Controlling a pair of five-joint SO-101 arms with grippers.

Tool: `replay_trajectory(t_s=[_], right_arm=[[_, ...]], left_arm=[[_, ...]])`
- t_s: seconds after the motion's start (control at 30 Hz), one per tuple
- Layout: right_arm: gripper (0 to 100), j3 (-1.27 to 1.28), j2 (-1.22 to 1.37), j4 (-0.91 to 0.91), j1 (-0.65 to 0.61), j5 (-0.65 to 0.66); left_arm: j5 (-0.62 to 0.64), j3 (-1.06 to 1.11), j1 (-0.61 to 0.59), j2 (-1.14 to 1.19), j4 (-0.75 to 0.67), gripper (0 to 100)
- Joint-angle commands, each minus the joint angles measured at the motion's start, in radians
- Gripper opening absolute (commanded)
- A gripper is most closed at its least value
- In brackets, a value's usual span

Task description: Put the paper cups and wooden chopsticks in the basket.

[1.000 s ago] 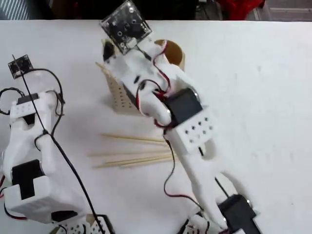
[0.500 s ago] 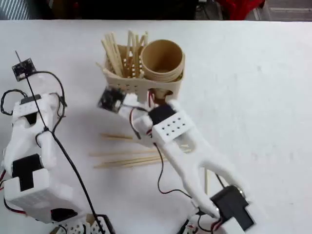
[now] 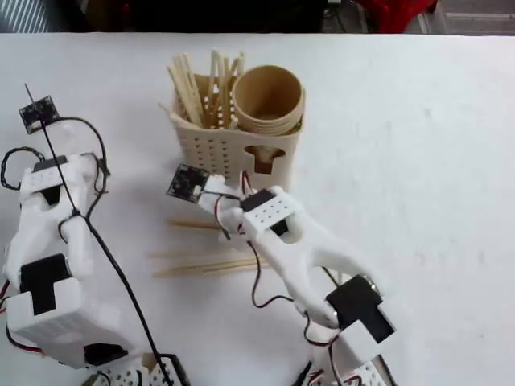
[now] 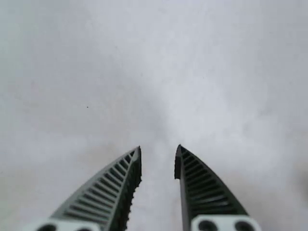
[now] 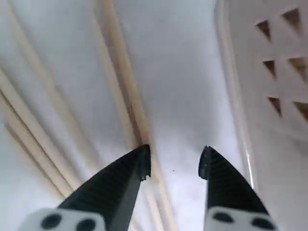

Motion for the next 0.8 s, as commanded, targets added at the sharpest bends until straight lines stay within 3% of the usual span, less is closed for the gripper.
replay_trajectory(t_s=[0.0,0.2,0.5,0.7,0.77], right_arm=[[15.1,-0.005,0.015,-0.007,-0.007,0.012],[2.6,-0.003,0.015,0.015,-0.01,0.014],[15.6,0.048,-0.042,0.085,-0.016,0.091],[14.7,0.046,-0.038,0.091,-0.019,0.095],[8.4,0.046,-0.038,0.091,-0.019,0.092]], left_arm=[[0.009,-0.043,0.013,-0.004,-0.009,13],[0.009,-0.041,0.015,-0.004,-0.009,13],[0.009,-0.04,0.015,-0.004,-0.009,13],[0.009,-0.04,0.015,-0.004,-0.009,13],[0.009,-0.04,0.015,-0.004,-0.009,13]])
